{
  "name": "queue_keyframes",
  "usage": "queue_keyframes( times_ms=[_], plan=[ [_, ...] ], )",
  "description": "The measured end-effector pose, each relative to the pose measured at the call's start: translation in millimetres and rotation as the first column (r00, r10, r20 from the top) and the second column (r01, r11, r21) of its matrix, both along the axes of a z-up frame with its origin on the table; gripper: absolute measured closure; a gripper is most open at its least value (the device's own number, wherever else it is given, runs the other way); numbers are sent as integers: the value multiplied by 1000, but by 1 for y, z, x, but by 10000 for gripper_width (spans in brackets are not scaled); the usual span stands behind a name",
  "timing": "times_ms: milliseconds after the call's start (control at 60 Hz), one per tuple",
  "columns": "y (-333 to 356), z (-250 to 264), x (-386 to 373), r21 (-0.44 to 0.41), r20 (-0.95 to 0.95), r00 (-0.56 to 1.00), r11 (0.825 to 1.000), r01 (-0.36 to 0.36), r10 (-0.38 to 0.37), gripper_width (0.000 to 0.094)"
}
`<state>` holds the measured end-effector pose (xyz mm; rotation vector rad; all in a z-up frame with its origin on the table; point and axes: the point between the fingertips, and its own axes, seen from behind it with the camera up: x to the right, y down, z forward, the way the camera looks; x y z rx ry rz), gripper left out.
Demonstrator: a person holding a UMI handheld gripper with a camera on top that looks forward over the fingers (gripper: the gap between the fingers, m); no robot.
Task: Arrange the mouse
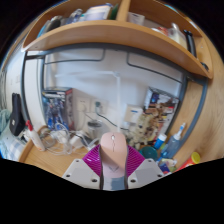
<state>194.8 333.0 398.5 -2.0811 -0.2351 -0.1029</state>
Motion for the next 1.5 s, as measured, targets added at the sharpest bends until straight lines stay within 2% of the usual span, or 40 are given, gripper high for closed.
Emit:
queue_keyframes(
  times_ms=[117,200,350,517,583,617,717,800,900,950,967,1000,1083,1100,1217,1350,1500],
  plan=[
    [0,-39,80,-73,33,998,996,60,-58,663],
    [-7,-86,115,-150,13,996,985,84,-83,663],
    [-26,-172,140,-297,-24,992,949,108,-121,663],
    [-39,-235,133,-390,-67,991,918,79,-114,659],
    [-45,-246,128,-425,-68,993,903,63,-101,656],
    [-40,-248,128,-397,-75,992,916,62,-99,654],
    [-41,-249,127,-403,-84,991,913,65,-107,619],
    [-42,-249,127,-408,-74,992,911,64,-103,557],
    [-45,-250,128,-440,-66,992,895,69,-109,489],
    [-49,-247,129,-459,-47,994,886,68,-101,390],
    [-49,-247,127,-456,-46,995,888,61,-93,297],
    [-49,-240,126,-452,-46,995,890,56,-86,201],
    [-45,-204,125,-407,-54,993,911,70,-101,84],
    [-45,-190,125,-405,-49,993,911,75,-103,88],
    [-45,-119,131,-317,-49,992,944,92,-113,85],
    [-51,-51,137,-233,-79,989,967,101,-122,90],
    [-62,-10,138,-184,-92,989,978,94,-112,99]
  ],
)
